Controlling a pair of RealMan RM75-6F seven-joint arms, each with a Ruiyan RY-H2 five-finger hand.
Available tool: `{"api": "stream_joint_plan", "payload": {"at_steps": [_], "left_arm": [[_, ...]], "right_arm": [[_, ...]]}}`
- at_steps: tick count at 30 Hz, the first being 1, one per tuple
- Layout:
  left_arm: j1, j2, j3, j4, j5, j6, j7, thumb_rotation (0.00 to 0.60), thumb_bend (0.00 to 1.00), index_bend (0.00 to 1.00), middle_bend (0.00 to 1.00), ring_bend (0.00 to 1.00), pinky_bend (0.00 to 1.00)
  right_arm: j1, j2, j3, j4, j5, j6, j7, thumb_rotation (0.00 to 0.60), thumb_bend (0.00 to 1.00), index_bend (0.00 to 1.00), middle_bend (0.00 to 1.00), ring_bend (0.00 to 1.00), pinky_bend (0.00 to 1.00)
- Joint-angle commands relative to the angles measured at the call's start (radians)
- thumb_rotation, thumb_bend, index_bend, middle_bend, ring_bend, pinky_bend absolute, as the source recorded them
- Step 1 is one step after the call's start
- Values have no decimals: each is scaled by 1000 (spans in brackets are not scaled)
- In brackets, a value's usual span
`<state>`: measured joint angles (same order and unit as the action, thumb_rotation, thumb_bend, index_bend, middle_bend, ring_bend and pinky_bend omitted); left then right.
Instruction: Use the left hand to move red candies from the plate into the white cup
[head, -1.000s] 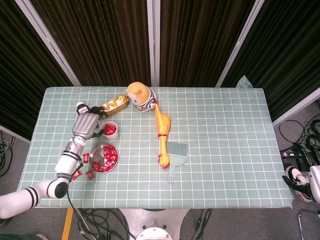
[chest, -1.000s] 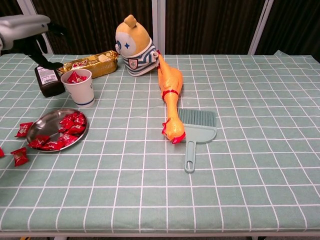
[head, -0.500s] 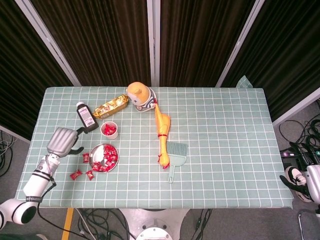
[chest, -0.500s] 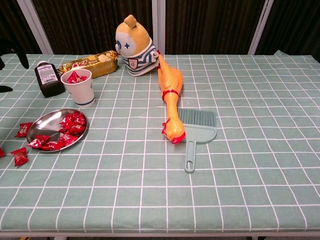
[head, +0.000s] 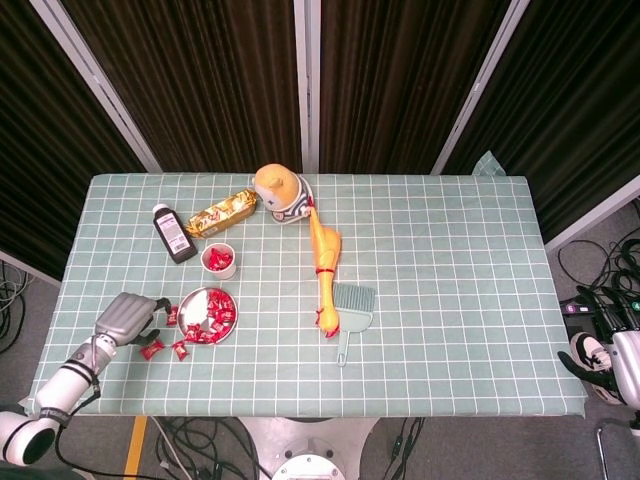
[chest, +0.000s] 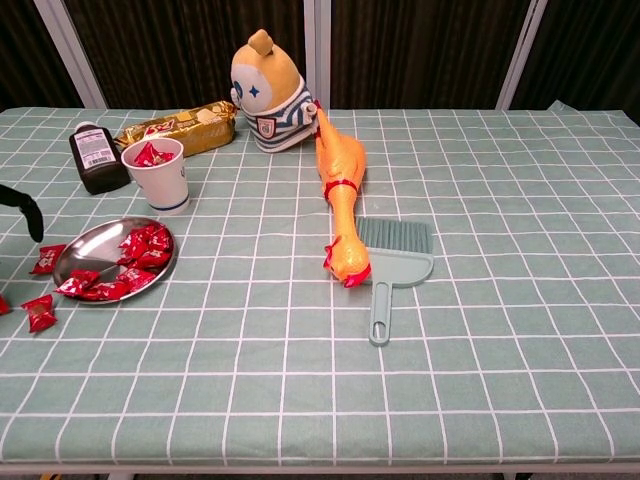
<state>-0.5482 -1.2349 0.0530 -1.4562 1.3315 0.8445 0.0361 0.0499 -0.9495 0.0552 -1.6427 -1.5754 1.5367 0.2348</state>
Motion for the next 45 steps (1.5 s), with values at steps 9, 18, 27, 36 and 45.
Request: {"api": "stream_joint_plan", "payload": {"at_steps": [9,18,27,36,45], "left_arm": [[-21,-26,-2,6,-72,-64,74,600,420,349,1000,1000,1000],[-43,-49,-17,29,-101,-105,82,600,419,349,1000,1000,1000],[-51,-55,-21,53,-163,-130,113,600,419,354,1000,997,1000],[-36,-40,-20,37,-223,-112,151,600,418,380,1000,996,1000],[-1,-75,-52,43,-197,13,143,600,370,402,1000,995,1000]], "right_arm": [[1,-2,-1,-2,3,-3,-4,600,101,110,248,83,348],[2,-3,-1,-3,6,-3,-5,600,101,110,248,84,348],[1,-2,-1,-6,6,-2,-9,600,101,110,248,83,348],[2,-1,-2,-12,2,-1,-15,600,101,110,248,83,348],[-4,2,-4,-13,0,7,-14,600,101,110,248,83,349]]}}
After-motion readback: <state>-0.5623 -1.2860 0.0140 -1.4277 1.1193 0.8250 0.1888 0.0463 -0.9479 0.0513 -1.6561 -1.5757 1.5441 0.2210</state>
